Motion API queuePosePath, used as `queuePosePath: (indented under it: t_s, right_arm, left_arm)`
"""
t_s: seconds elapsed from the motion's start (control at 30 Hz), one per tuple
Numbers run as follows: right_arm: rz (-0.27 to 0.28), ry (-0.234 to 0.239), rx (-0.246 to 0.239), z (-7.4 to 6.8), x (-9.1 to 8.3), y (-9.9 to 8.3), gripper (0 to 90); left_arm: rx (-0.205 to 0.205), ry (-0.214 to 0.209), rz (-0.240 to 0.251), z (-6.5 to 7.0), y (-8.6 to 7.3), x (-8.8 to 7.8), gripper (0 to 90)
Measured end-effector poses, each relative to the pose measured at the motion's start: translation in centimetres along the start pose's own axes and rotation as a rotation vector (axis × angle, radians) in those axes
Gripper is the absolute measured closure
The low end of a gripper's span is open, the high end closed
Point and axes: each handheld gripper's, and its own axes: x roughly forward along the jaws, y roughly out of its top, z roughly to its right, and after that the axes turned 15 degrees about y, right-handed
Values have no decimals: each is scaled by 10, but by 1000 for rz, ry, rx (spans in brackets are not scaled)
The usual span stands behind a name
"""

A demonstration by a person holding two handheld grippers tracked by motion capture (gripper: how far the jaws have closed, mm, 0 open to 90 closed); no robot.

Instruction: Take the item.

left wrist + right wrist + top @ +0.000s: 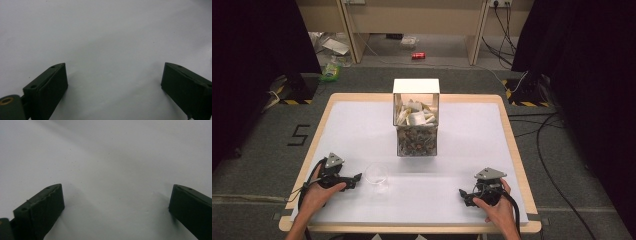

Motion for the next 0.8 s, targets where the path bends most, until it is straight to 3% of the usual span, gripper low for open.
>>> queuePosePath:
  t_s: [0.43, 0.57, 0.8]
  right_arm:
    - [0, 1, 1, 0, 0, 0, 5]
    - [0, 1, 0, 0, 0, 0, 5]
    - [1, 2, 1, 0, 0, 0, 5]
  left_arm:
    - [-20, -12, 4, -3, 0, -1, 81]
    - [-35, -31, 16, -11, 1, -2, 170]
    - [-80, -50, 54, -24, 12, -12, 154]
